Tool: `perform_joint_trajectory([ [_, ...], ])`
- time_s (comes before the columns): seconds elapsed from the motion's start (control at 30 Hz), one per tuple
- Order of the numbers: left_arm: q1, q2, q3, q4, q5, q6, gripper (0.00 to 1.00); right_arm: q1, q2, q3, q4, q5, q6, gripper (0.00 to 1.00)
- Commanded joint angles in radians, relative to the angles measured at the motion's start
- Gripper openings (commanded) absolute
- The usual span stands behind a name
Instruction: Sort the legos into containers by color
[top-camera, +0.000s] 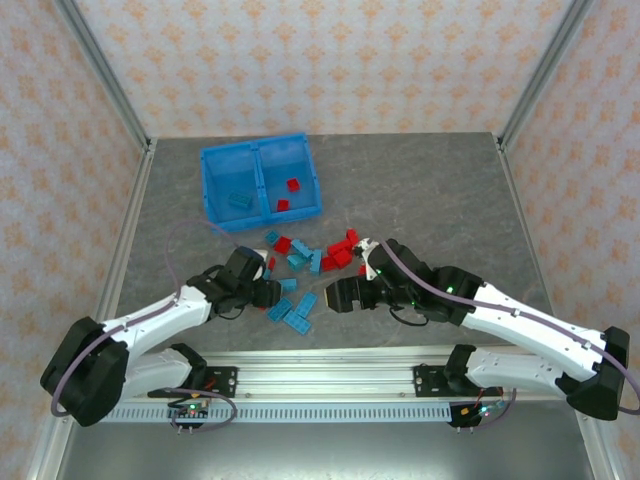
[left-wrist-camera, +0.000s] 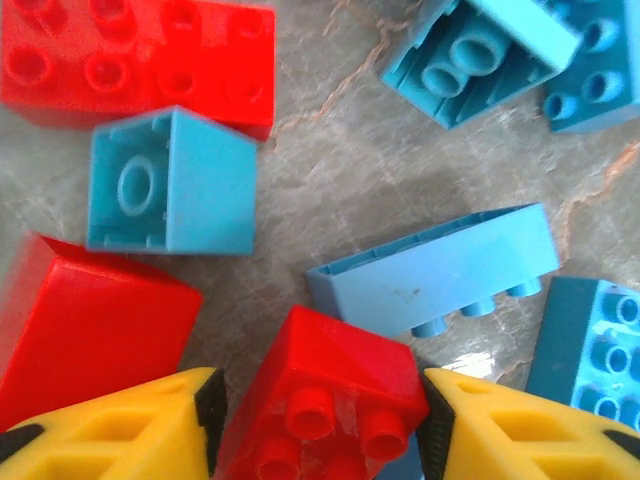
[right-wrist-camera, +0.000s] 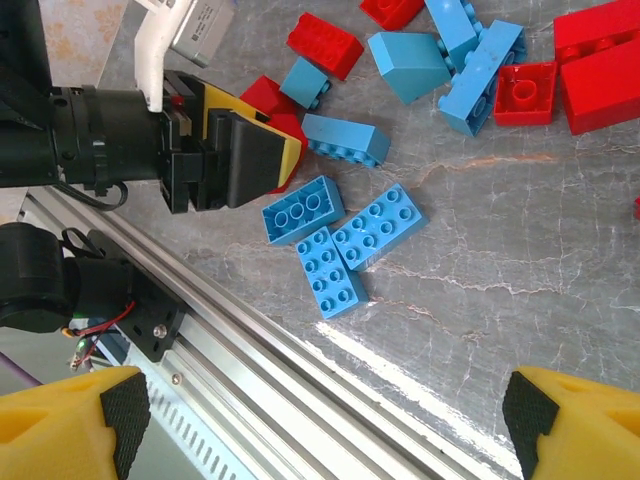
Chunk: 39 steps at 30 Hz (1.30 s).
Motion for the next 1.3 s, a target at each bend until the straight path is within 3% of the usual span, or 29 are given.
perform_joint_trajectory([
  [0.0, -0.012, 0.026, 0.011, 0.001, -0.019, 0.015, 0.44, 0.0, -0.007, 0.024, 0.012, 0.028, 0.019, 0.93],
  [0.27, -0.028, -0.003, 0.093, -0.062, -0.046, -0.014, 0.28, 0.0, -0.063, 0.011, -0.004, 0.07, 0.066, 0.92],
  [0.37, -0.067, -0.084, 0.227, -0.152, -0.137, -0.038, 0.25, 0.001, -0.099, 0.012, -0.004, 0.097, 0.088, 0.92],
  [0.47, -0.072, -0.055, 0.418, -0.197, -0.263, -0.024, 0.26, 0.001, -0.121, 0.009, 0.027, 0.125, 0.107, 0.92],
  [0.63, -0.041, 0.254, 0.785, -0.199, -0.469, 0.09, 0.24, 0.001, -0.12, 0.018, 0.025, 0.181, 0.108, 0.92],
  [0.8, 0.07, 0.584, 1.078, -0.172, -0.438, 0.099, 0.19, 0.001, -0.147, 0.018, -0.005, 0.192, 0.116, 0.92],
  [1.0, 0.115, 0.906, 1.353, -0.224, -0.451, 0.106, 0.23, 0.0, -0.169, 0.017, -0.031, 0.213, 0.109, 0.93],
  [1.1, 0.125, 0.983, 1.392, -0.214, -0.414, 0.082, 0.34, 0.0, -0.163, 0.033, -0.048, 0.212, 0.097, 0.93],
  [1.27, 0.125, 0.962, 1.357, -0.172, -0.394, 0.053, 0.43, 0.0, -0.164, 0.055, -0.081, 0.218, 0.087, 0.93],
])
